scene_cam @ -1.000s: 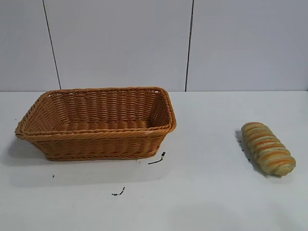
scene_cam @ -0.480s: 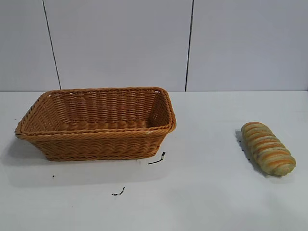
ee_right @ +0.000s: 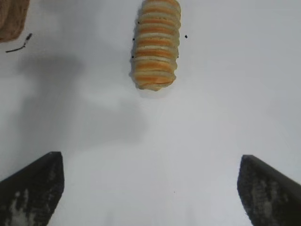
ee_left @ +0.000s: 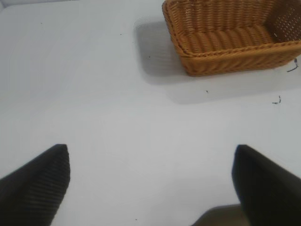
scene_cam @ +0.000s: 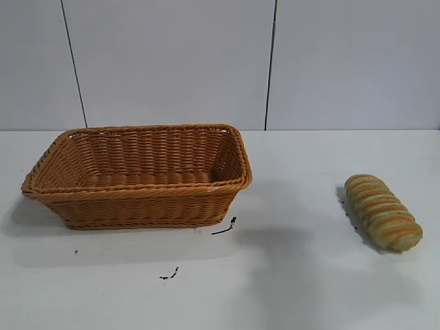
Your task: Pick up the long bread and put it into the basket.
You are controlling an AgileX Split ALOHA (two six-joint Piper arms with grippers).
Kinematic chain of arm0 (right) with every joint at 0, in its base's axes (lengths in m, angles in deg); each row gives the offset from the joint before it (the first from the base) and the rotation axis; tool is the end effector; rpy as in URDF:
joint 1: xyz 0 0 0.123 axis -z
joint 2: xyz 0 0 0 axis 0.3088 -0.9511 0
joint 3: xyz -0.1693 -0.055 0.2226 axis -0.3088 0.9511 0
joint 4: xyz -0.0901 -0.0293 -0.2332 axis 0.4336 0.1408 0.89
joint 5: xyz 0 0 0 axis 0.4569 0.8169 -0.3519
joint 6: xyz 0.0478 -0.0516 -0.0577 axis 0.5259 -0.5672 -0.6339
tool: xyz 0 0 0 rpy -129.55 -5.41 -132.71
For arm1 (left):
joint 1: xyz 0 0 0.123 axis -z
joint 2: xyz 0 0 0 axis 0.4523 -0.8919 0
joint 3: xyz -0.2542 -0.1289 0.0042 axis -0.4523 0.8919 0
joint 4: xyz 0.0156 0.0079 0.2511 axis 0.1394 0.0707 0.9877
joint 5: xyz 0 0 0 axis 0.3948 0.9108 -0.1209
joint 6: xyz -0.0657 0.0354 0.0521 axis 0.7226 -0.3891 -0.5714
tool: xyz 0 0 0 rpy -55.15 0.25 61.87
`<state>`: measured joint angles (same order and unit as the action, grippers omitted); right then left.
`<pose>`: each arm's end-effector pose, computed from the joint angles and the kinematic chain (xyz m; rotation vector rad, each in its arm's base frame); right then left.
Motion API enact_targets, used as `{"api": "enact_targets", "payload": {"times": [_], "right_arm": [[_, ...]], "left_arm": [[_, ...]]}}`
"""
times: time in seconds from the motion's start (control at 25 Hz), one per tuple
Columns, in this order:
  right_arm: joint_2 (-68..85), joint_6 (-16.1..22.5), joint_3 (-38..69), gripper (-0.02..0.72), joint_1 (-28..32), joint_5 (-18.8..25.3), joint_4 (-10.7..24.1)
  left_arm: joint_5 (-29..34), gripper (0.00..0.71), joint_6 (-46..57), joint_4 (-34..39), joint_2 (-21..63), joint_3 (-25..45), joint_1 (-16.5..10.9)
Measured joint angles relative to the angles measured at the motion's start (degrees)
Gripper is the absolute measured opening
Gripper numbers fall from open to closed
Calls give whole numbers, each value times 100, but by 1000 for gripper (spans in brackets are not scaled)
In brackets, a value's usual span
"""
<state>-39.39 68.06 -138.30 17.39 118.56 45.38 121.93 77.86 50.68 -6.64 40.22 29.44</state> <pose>0.2778 0.0093 0.2646 -0.0016 2.8135 0.1082 -0.0065 0.0003 0.2774 0.1163 2.0423 0.0156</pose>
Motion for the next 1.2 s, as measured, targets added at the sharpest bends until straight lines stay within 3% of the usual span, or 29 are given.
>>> {"api": "enact_targets", "payload": {"times": [0.48, 0.8, 1.2], "right_arm": [[-2116, 189, -1442, 693, -254, -379, 193], [-3195, 189, -1568, 693, -254, -961, 240], [-3742, 255, -1568, 693, -254, -1278, 268]], "left_arm": [[0, 696, 0, 0, 0, 0, 0], [0, 696, 0, 0, 0, 0, 0], [0, 696, 0, 0, 0, 0, 0]]}}
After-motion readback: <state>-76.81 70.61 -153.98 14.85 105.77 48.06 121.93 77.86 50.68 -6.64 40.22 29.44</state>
